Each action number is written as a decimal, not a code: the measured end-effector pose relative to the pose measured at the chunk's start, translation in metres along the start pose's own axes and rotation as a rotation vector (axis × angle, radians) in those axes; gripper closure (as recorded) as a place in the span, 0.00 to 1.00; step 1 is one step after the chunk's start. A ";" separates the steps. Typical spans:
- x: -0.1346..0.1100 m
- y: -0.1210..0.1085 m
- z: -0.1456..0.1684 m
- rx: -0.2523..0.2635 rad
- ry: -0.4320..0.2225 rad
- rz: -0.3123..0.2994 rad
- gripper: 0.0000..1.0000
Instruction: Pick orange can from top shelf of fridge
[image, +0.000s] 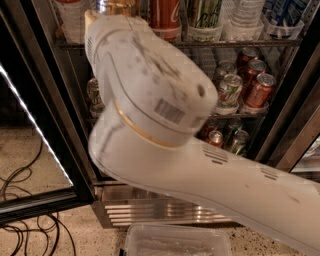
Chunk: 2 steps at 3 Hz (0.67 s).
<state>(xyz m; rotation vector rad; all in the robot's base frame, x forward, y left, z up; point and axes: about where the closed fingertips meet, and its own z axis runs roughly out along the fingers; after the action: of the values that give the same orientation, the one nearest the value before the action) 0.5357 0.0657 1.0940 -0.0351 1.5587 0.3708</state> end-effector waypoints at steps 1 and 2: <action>0.039 -0.001 -0.008 -0.137 0.010 0.106 1.00; 0.065 0.000 -0.023 -0.236 0.037 0.145 1.00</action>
Offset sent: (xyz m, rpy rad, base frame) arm -0.0490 0.0101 -0.0909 0.2956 0.0895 0.3707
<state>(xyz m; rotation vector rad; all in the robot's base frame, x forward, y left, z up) 0.5113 0.0730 1.0297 -0.1127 1.5517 0.6705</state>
